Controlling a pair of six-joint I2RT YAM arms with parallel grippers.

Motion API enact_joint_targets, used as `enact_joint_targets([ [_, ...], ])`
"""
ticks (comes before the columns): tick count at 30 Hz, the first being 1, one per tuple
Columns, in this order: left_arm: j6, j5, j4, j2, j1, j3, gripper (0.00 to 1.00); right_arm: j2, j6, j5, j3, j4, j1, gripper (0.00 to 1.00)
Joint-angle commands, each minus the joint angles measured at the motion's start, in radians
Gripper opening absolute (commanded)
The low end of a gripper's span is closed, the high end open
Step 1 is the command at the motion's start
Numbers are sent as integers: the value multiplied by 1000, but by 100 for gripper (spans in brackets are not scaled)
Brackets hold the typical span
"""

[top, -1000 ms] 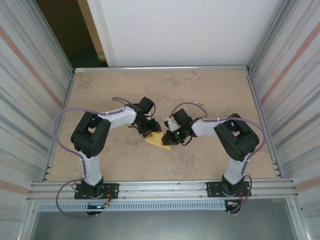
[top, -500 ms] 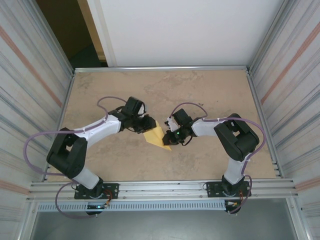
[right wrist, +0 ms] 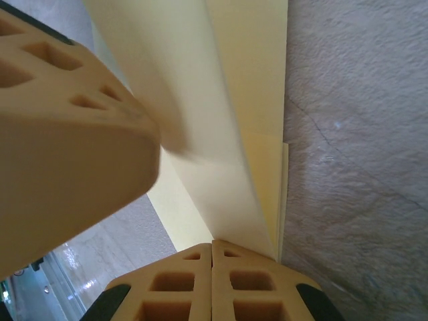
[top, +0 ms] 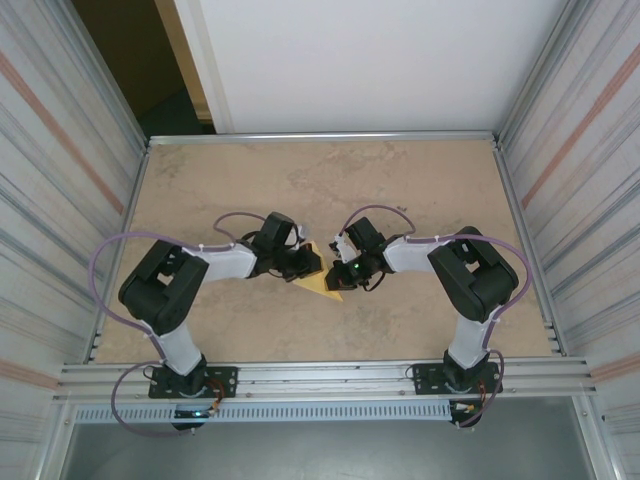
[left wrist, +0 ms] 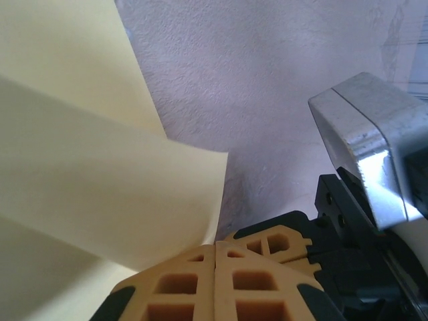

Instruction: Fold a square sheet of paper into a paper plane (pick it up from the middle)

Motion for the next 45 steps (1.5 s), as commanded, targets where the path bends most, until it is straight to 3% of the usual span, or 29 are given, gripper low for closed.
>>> enact_joint_targets([
  [1,3,33,53,18,-1,-15,6,50,13,71,-17,-91,-6,5],
  [26,34,-14,-2,147,41,-20,7,34,16,59,-37,-89,-9,5],
  [31,37,-42,-66,172,47,-11,6,-47,26,9,-72,-44,-23,8],
  [37,47,-35,-80,185,47,-5,6,-188,30,-58,-87,15,-31,17],
  [45,62,-40,-126,190,47,17,6,-71,-13,-36,-5,-43,-21,11],
])
